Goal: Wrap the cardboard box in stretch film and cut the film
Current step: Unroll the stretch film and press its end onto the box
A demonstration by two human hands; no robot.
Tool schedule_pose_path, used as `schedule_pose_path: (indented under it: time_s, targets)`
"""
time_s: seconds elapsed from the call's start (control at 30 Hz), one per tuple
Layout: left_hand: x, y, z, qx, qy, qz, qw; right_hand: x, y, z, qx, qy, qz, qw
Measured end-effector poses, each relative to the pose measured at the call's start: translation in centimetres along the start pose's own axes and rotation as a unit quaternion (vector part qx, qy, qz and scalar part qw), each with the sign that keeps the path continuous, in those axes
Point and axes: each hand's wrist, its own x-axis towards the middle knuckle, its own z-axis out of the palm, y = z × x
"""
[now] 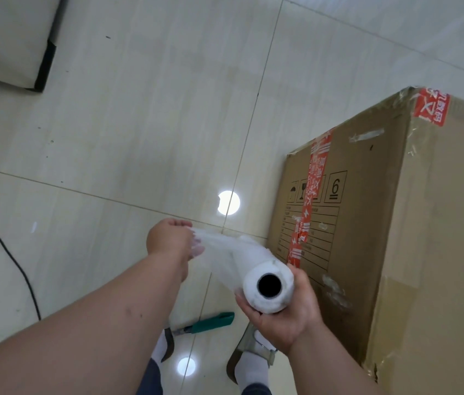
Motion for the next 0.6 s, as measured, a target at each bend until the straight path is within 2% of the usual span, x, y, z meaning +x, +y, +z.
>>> schedule_pose_path:
  time_s: [0.1, 0.23, 0.27, 0.33, 0.4, 0.47, 0.53, 0.6]
  targets:
    - [0.3, 1.1, 0.2, -0.013, -0.002, 0.032, 0.999, -0.4, 0.7, -0.8, 0.023, 0.038, -0.013, 0.999]
    - [-0.8, 1.0, 1.0, -0.001, -0.051, 0.051, 0.997, -0.9, 0.7, -0.3, -0.105, 0.12, -0.002, 0.987]
    - [-1.2, 0.7, 1.2, 0.001, -0.068, 0.053, 0.996, -0.9, 0.6, 0.3, -0.158, 0.156, -0.019, 0.975]
    - [-1.9, 0.3, 1.7, 0.003, -0.086, 0.054, 0.995, -0.4, 0.0, 1.9, -0.323, 0.221, -0.081, 0.917]
    - [-2.3, 0.0, 2.2, -0.002, -0.09, 0.053, 0.994, 0.4, -0.2, 3.2, -0.455, 0.214, -0.109, 0.858]
    - [-2.6, -0.1, 2.7, -0.005, -0.092, 0.049, 0.995, 0.3, 0.2, 4.4, -0.519, 0.193, -0.098, 0.827]
    - [-3.0, -0.1, 3.2, 0.004, -0.096, 0.048, 0.994, 0.5, 0.3, 4.8, -0.527, 0.186, -0.069, 0.826]
    - [-3.3, 0.2, 3.5, 0.014, -0.101, 0.056, 0.993, 0.6, 0.1, 4.3, -0.498, 0.19, -0.055, 0.844]
